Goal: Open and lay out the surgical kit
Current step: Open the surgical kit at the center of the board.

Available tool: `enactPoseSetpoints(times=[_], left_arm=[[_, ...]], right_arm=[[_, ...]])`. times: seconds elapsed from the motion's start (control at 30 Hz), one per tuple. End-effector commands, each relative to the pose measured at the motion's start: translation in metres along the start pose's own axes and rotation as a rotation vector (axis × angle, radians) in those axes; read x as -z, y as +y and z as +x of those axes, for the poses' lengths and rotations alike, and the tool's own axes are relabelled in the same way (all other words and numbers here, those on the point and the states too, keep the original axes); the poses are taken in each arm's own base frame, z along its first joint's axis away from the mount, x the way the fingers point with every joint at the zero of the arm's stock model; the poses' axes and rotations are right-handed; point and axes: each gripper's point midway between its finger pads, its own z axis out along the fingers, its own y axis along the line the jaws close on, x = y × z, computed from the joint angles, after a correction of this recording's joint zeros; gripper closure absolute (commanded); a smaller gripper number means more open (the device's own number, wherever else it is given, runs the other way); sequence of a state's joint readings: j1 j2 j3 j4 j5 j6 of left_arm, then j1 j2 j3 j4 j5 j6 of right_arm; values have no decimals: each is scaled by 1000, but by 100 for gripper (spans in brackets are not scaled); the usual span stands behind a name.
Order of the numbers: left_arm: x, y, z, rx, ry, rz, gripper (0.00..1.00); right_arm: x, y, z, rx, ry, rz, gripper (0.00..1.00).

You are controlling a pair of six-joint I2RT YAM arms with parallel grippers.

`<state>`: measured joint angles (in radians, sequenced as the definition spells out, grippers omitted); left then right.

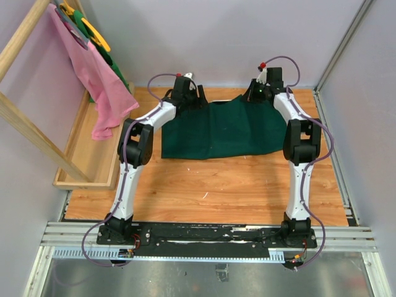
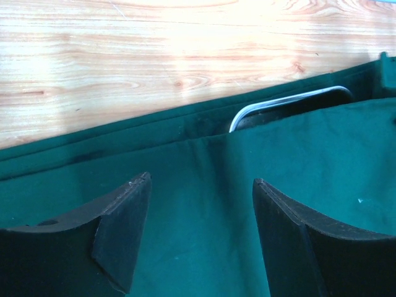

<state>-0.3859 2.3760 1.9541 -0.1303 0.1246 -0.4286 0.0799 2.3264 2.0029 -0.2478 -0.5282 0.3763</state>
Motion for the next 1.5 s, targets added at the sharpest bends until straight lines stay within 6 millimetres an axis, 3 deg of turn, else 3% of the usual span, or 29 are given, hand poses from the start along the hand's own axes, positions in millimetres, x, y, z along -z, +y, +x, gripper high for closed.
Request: enactPoseSetpoints(times=[0.0, 0.3, 0.8, 1.07, 1.27, 1.4, 1.47], left_arm=[[2, -23, -12, -4, -21, 59, 29], [-16, -30, 3, -25, 4, 44, 28], [-25, -15, 19, -25, 30, -12, 32], [-22, -25, 16, -27, 23, 20, 55], [-21, -29, 16, -30, 27, 25, 87], [-12, -30, 10, -28, 15, 12, 99], [-3, -32, 1, -28, -5, 9, 99]], right_arm=[[15, 38, -20, 75, -65, -69, 99], [20, 48, -18, 82, -75, -105, 99], [35, 68, -22, 99, -111, -178, 99], [45, 77, -25, 112, -127, -201, 99], [51, 82, -26, 114, -134, -215, 99], [52, 83, -24, 112, -131, -216, 99], [54, 82, -23, 113, -130, -213, 99]])
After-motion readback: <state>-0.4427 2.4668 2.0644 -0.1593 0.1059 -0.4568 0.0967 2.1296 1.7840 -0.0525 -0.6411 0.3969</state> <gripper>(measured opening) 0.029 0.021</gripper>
